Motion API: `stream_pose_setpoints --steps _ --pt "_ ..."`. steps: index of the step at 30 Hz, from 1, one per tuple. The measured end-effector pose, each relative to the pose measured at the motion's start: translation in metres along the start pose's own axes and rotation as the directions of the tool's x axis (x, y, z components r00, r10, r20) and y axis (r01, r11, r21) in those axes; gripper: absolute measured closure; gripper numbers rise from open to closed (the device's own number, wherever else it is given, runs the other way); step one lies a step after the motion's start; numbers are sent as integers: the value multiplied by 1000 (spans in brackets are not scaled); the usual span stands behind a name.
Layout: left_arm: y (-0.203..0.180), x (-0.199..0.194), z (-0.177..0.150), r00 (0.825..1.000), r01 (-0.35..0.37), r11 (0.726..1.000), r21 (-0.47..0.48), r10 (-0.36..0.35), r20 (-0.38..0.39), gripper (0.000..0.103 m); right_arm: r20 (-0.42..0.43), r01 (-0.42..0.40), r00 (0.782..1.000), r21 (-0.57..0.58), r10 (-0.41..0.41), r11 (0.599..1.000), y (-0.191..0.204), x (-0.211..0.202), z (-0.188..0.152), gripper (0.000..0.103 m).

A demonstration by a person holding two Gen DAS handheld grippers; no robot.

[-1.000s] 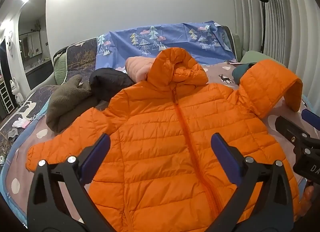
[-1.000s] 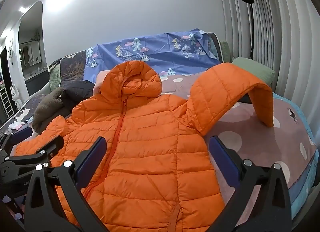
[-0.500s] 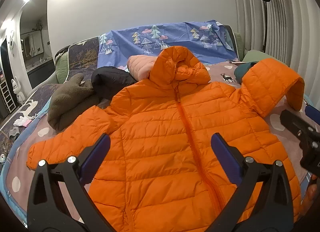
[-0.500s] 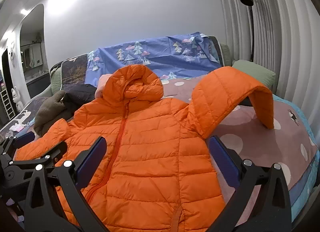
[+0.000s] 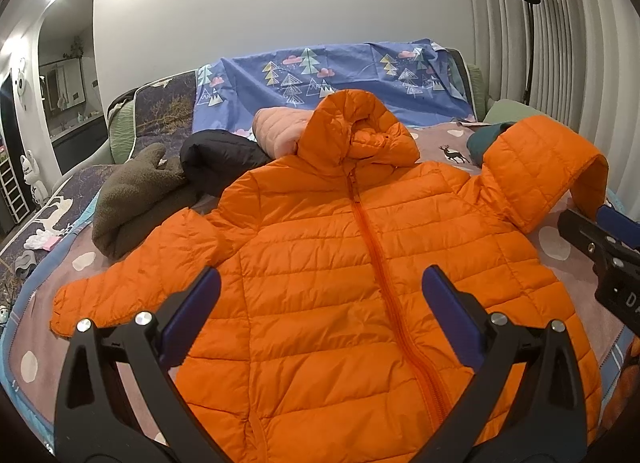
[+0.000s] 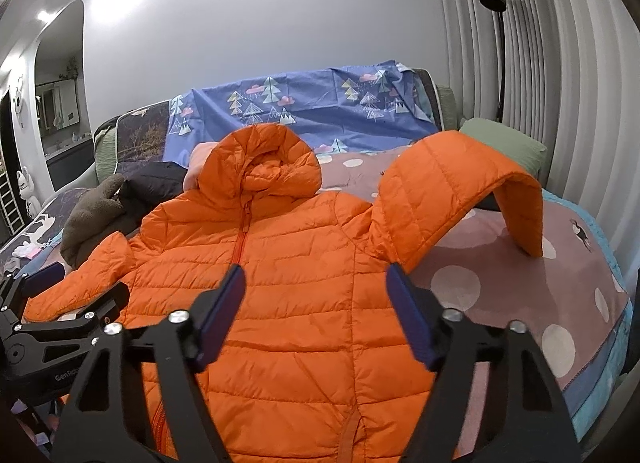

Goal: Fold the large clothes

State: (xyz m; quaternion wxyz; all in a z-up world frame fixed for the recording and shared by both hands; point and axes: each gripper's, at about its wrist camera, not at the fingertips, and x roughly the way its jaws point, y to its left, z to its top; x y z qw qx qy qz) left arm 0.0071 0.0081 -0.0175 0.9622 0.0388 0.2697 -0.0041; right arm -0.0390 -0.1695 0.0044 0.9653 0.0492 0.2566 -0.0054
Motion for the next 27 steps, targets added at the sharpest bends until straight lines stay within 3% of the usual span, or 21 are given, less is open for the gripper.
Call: stream_pose_setpoints --steps 5,27 --pt "-3 1 -1 1000 5 1000 9 -5 -1 2 -26 -6 1000 18 6 1000 -3 4 -1 43" --pt "-6 -3 5 999 43 999 15 -43 11 2 -20 -32 999 -7 32 999 0 4 0 44"
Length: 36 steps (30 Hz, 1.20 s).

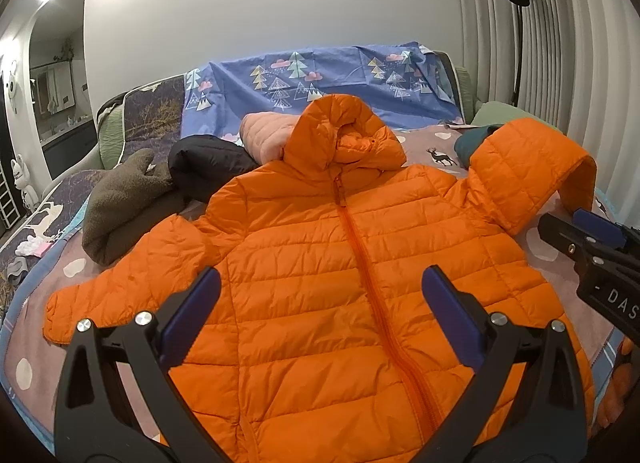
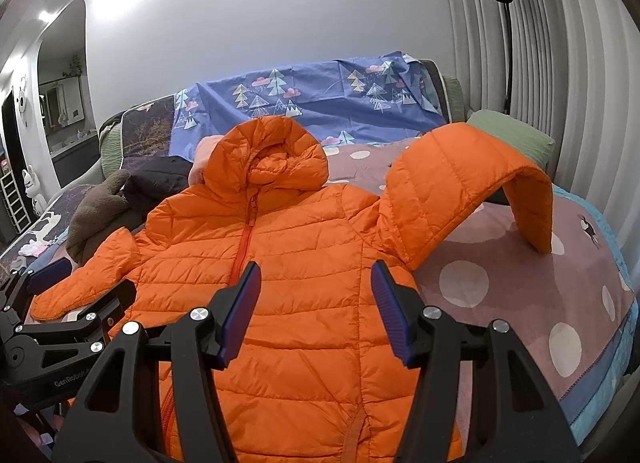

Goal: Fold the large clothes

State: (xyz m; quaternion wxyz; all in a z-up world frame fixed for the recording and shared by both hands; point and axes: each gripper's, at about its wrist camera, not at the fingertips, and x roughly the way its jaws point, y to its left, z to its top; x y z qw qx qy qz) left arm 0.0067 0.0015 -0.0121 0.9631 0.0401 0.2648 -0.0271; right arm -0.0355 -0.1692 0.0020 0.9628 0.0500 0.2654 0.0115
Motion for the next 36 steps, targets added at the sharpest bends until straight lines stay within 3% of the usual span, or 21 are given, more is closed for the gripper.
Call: stream_pose_setpoints --steps 23,36 --pt "-2 1 0 999 32 999 3 -32 -1 2 -7 -1 1000 3 1 1000 -1 2 -1 44" --pt "-5 -1 0 1000 5 1000 21 -5 7 2 -11 0 1000 9 0 1000 -3 2 -3 44"
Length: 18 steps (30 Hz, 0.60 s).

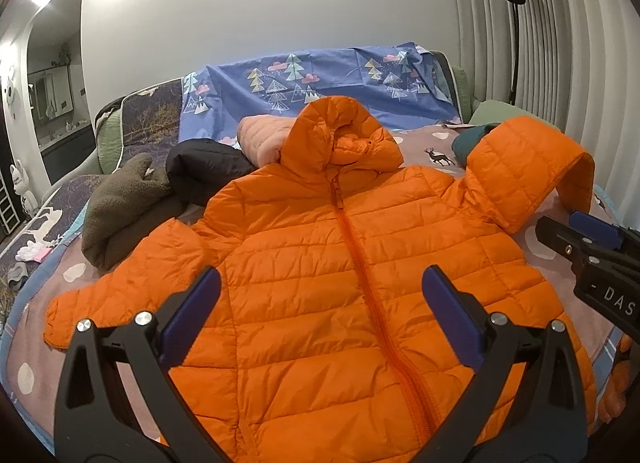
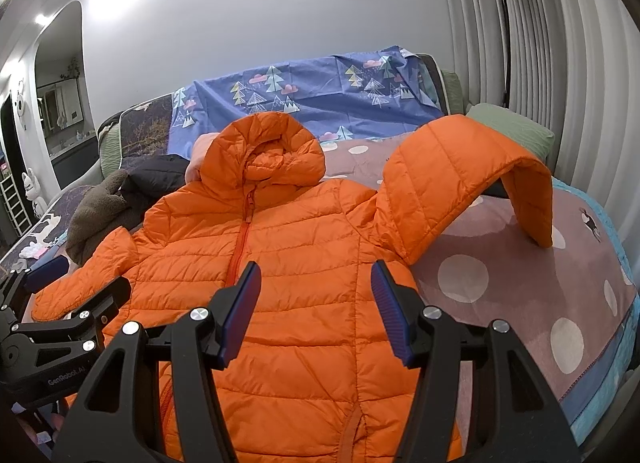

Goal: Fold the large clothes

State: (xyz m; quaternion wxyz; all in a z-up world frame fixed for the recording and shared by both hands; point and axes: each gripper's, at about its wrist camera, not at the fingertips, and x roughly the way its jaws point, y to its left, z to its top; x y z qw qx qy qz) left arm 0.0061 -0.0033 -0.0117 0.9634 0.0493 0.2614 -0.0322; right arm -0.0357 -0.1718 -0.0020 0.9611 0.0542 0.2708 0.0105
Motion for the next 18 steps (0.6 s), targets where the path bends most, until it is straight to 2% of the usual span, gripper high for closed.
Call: stream_pose_setpoints --steps 18 --pt "6 1 7 1000 18 1000 -2 -18 0 2 2 11 1000 -27 -11 1000 -1 2 4 44"
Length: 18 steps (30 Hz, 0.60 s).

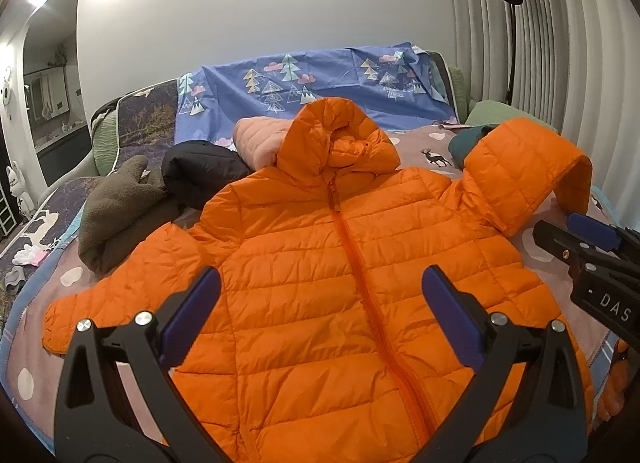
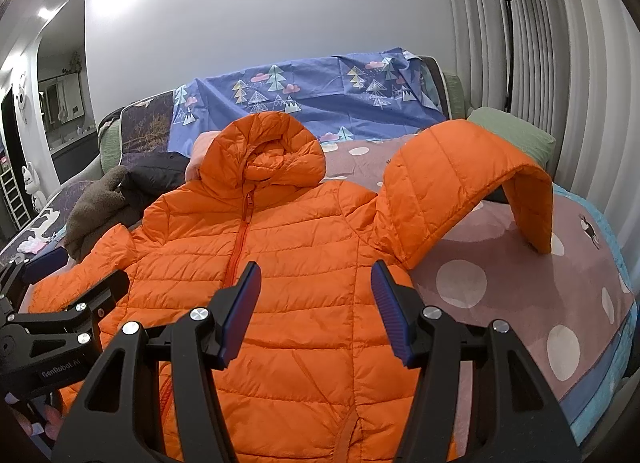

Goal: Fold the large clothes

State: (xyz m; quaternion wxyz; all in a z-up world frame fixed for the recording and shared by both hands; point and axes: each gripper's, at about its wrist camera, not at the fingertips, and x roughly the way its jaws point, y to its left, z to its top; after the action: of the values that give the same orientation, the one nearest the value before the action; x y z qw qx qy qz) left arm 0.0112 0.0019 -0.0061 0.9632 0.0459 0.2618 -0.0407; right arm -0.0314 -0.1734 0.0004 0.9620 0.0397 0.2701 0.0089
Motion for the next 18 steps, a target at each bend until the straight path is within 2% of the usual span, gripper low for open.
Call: stream_pose_setpoints --steps 5,10,13,15,18 --pt "0 4 5 1000 2 1000 16 -2 -2 2 -13 -4 1000 -25 3 1000 1 5 6 44" --pt "4 16 19 1000 30 999 34 -30 -3 2 -62 -71 996 -35 69 997 -6 23 25 44" --pt "12 28 38 999 28 999 45 -29 22 2 -77 -83 994 -48 80 995 -10 44 42 44" --pt "18 42 57 999 1 998 58 -3 46 2 -97 -97 991 -53 91 994 -13 66 58 44" --pt "27 66 85 998 2 998 59 -5 60 2 -150 -146 978 -11 142 989 -19 103 81 44"
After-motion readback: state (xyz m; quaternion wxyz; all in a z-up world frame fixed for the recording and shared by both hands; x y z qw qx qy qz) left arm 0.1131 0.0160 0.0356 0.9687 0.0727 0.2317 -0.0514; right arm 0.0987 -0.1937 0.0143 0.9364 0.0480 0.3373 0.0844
